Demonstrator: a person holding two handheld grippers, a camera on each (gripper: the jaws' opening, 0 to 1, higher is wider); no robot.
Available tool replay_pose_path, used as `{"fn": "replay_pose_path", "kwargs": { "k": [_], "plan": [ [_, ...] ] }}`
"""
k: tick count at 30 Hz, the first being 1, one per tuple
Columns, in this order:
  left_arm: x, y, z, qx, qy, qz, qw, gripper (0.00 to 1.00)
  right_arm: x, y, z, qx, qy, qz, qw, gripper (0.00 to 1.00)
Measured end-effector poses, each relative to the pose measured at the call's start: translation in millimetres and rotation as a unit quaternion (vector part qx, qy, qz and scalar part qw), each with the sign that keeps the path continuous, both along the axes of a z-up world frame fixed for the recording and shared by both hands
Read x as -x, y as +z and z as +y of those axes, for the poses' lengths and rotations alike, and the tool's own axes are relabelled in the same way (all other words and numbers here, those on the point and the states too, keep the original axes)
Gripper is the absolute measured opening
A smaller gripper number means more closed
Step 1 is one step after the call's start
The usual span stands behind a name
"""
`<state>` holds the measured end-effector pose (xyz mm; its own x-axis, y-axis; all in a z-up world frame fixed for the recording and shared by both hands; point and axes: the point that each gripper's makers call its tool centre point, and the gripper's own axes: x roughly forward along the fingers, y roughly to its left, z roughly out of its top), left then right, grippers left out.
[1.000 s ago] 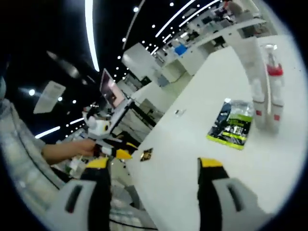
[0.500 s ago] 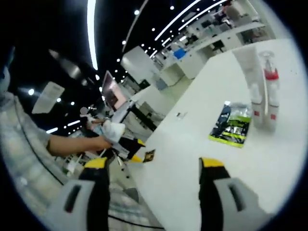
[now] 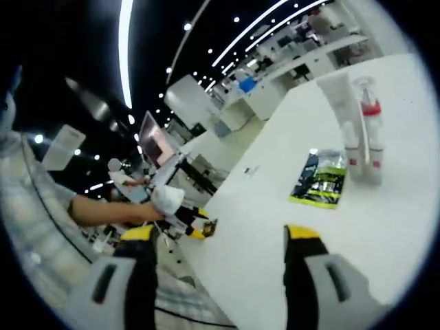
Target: Arrange the skincare products in the storage area until every visible bottle or jar stands upright without overlapping.
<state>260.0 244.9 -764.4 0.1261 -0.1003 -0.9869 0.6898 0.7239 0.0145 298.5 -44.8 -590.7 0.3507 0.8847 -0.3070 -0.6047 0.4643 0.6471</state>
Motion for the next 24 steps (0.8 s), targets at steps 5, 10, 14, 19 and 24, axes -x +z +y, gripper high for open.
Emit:
{"fn": "replay_pose_path", "kwargs": {
  "k": [5, 10, 14, 19, 24],
  "plan": [
    [7.8, -2.2, -6, 0.017, -0.013, 0.001, 0.9998, 0.3, 0, -2.0, -2, -0.002, -0.008, 0.002, 1.0, 0.72],
    [9.9, -1.4, -11, 0.031, -0.02, -0.003, 0.9993, 0.23, 1, -3.3, -1, -0.004, -0.007, 0.003, 1.0, 0.72],
    [7.5, 2.0, -15, 0.048, -0.005, 0.005, 0.9988, 0.23, 2, -2.0, -2, -0.005, -0.008, 0.001, 1.0, 0.72],
    [-1.3, 9.5, -20, 0.075, 0.006, -0.016, 0.997, 0.35, 1, -3.4, -8, -0.003, -0.015, 0.003, 0.9999, 0.72],
    [-5.0, 3.4, -11, 0.04, -0.014, -0.022, 0.9989, 0.58, 3, -6.6, -12, -0.002, -0.021, 0.005, 0.9998, 0.71]
  ]
}}
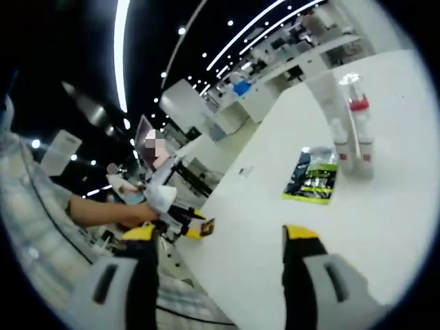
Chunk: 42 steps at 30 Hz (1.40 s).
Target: Arrange the skincare products in the storage area until every visible bottle or jar stands upright without overlapping.
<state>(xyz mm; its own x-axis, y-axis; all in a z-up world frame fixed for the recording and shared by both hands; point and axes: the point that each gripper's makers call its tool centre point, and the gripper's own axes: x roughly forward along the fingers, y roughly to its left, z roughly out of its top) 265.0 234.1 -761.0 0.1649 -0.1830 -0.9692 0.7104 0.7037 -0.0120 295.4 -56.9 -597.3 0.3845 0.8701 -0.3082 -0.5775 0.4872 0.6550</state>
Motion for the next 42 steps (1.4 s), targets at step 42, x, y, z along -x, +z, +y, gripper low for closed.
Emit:
{"fn": "replay_pose_path", "kwargs": {
  "k": [42],
  "plan": [
    [-0.9, -4.2, -16, 0.006, -0.005, 0.001, 1.0, 0.37, -6, -11.3, -9, -0.013, -0.019, 0.02, 0.9995, 0.68]
  ]
}}
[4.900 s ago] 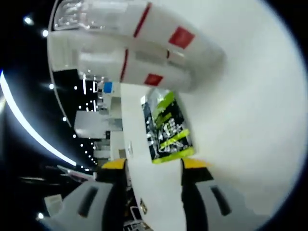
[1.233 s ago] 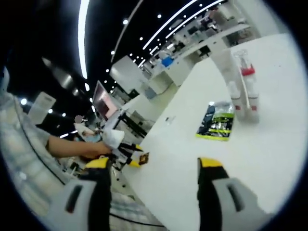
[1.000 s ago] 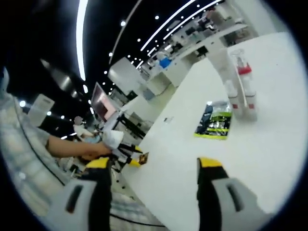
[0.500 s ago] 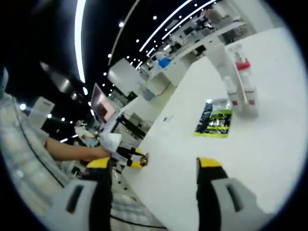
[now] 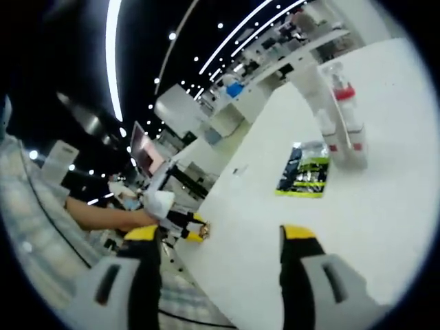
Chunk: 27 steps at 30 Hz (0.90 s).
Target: Arrange the skincare products in the storage area until every visible bottle or jar stands upright without overlapping.
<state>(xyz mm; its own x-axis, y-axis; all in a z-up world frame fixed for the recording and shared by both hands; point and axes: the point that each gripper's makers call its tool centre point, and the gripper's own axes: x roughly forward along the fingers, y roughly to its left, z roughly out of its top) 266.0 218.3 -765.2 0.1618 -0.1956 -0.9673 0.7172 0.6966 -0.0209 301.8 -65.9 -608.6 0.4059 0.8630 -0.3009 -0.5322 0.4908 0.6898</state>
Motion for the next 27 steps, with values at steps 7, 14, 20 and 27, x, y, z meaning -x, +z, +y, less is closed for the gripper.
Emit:
{"fn": "replay_pose_path", "kwargs": {
  "k": [7, 14, 20, 27],
  "plan": [
    [6.5, 0.3, -11, 0.005, -0.005, 0.003, 1.0, 0.04, -2, 0.6, -4, -0.002, -0.002, -0.001, 1.0, 0.68],
    [10.4, 1.4, -15, 0.008, 0.009, 0.005, 0.9999, 0.02, 0, -0.2, -7, -0.007, -0.002, 0.002, 1.0, 0.67],
    [14.4, 7.0, -37, 0.041, 0.008, 0.005, 0.9991, 0.02, -1, 3.0, -2, -0.002, 0.009, 0.009, 0.9999, 0.67],
    [1.6, 46.8, -71, 0.141, 0.013, -0.031, 0.9894, 0.02, 3, 4.5, 23, 0.023, 0.014, 0.007, 0.9996, 0.67]
  ]
}}
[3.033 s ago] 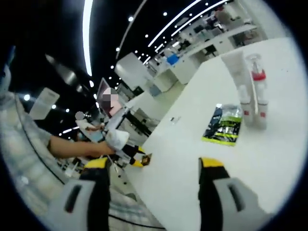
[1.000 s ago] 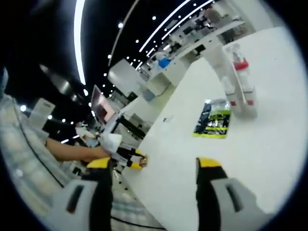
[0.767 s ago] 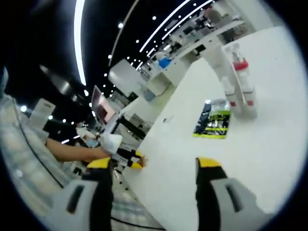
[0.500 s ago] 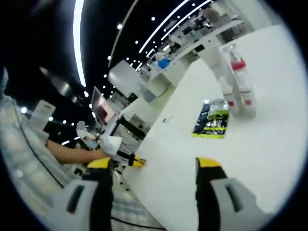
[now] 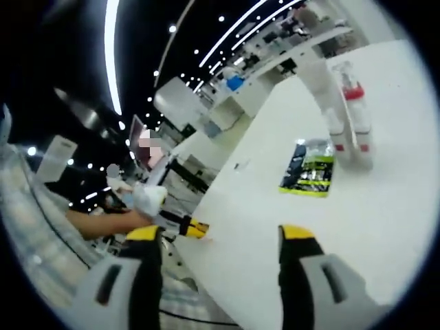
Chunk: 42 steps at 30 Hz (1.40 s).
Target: Arrange the skincare products in the storage area until every visible bottle or jar stands upright without overlapping.
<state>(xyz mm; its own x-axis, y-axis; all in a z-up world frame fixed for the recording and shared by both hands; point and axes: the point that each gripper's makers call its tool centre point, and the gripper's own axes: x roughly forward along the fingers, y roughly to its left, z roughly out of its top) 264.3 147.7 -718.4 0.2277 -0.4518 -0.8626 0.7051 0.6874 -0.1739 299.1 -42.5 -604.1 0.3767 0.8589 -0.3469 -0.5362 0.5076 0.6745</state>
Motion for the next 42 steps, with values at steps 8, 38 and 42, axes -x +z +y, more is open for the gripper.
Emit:
{"fn": "replay_pose_path", "kwargs": {
  "k": [8, 38, 42],
  "plan": [
    [-2.6, 46.2, -30, 0.072, -0.051, -0.037, 0.9954, 0.02, 15, 8.0, 53, -0.006, -0.018, 0.002, 0.9998, 0.62],
    [-23.9, 129.3, -125, 0.103, -0.114, -0.069, 0.9857, 0.02, 6, 46.0, 61, -0.019, 0.091, -0.034, 0.9951, 0.18],
    [-26.3, 131.2, -135, 0.096, -0.11, -0.068, 0.987, 0.02, 4, 48.5, 47, -0.009, 0.099, -0.046, 0.9939, 0.19]
  ]
}}
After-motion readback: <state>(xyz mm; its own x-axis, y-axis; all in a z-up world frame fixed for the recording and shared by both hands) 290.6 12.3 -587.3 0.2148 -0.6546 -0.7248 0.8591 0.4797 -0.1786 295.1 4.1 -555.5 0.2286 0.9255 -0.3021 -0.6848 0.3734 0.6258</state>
